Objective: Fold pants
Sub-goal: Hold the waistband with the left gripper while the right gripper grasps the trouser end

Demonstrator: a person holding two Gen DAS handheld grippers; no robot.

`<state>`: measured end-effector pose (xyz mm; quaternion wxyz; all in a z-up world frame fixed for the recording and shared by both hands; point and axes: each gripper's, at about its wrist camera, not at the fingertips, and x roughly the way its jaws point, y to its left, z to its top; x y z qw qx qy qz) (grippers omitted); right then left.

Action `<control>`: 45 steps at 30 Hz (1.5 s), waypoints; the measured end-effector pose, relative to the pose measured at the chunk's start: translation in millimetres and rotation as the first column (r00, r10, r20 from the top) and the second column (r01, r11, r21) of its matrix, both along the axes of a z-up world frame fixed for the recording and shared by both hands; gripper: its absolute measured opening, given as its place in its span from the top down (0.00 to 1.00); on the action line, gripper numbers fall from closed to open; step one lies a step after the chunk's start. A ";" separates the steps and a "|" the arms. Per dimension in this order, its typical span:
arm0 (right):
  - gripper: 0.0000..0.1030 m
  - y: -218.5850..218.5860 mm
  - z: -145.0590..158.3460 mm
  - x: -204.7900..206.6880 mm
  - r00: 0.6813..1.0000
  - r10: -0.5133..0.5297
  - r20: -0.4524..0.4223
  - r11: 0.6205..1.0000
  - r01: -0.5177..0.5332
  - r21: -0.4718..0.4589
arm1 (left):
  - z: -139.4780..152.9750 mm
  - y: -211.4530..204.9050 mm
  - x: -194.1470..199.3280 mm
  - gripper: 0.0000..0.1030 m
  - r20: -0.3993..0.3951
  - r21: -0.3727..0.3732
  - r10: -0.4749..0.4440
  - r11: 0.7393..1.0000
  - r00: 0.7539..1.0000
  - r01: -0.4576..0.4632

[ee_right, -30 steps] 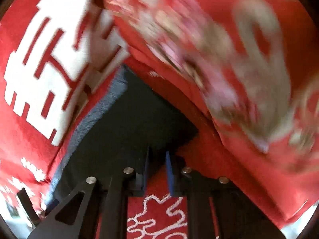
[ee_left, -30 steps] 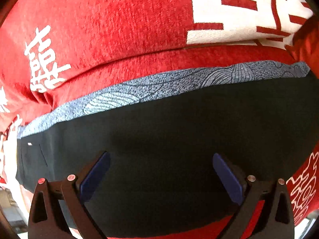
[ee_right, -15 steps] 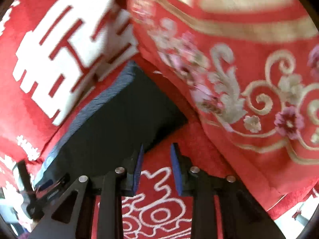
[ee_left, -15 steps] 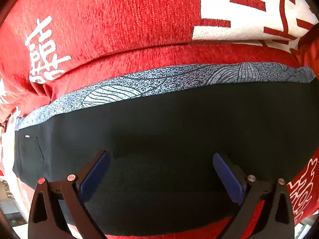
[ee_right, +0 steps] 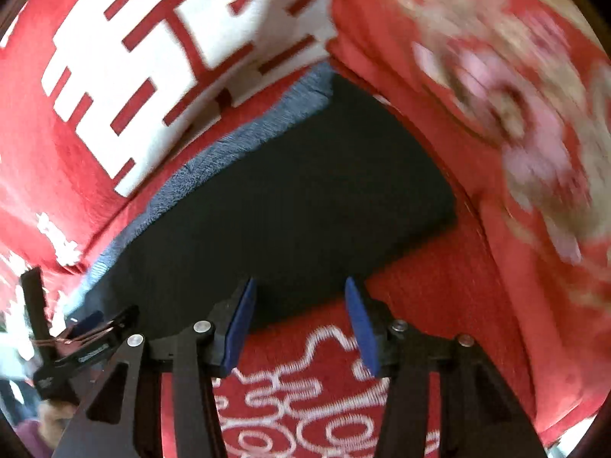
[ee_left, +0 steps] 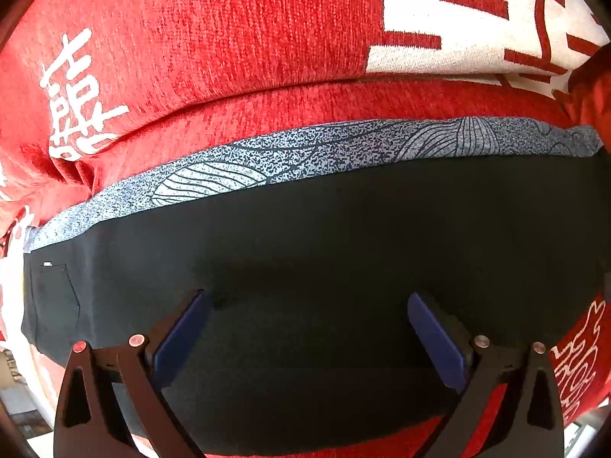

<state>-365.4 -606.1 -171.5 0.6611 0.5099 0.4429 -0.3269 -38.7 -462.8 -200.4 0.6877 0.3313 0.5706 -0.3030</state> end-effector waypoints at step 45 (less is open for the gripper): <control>0.86 -23.4 28.7 5.6 0.858 -0.135 0.495 0.989 0.143 0.022 | 19.8 -38.4 -58.4 0.24 -0.068 -0.065 -0.142 0.988 0.988 0.138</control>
